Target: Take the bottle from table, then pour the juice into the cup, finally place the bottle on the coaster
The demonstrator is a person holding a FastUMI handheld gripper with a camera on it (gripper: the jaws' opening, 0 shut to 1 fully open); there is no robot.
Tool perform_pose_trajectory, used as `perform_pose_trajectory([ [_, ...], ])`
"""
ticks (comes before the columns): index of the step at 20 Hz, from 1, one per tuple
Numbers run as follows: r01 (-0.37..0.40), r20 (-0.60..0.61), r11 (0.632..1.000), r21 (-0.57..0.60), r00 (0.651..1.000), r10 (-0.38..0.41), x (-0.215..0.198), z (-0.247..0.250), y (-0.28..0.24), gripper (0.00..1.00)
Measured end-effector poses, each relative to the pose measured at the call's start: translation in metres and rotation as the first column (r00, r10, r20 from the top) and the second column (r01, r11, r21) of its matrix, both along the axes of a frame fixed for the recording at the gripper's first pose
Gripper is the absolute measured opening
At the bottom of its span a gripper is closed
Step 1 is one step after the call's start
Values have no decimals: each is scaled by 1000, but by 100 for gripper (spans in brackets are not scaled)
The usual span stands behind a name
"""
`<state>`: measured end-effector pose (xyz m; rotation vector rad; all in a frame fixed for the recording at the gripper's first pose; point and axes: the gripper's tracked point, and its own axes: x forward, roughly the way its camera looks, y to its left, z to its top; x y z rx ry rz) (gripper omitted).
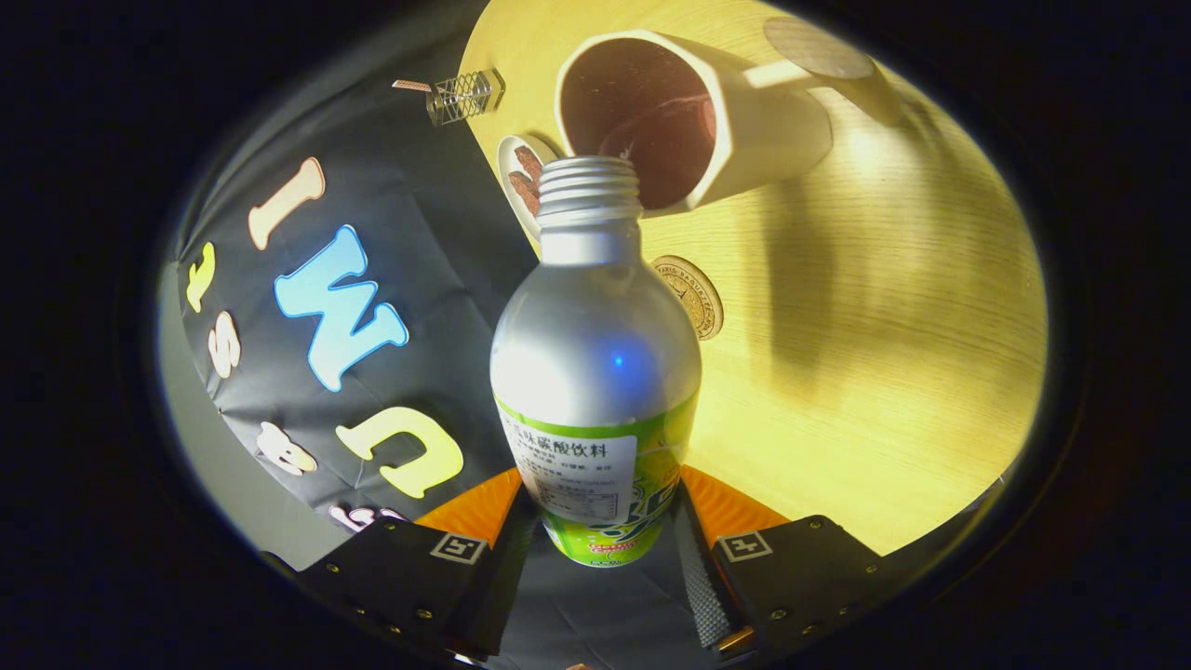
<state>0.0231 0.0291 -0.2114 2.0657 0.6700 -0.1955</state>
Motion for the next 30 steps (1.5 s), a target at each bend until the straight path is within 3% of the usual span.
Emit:
perform_pose_trajectory([
  [30, 64, -19, 989, 136, 998, -62, 4, 20, -17, 75],
])
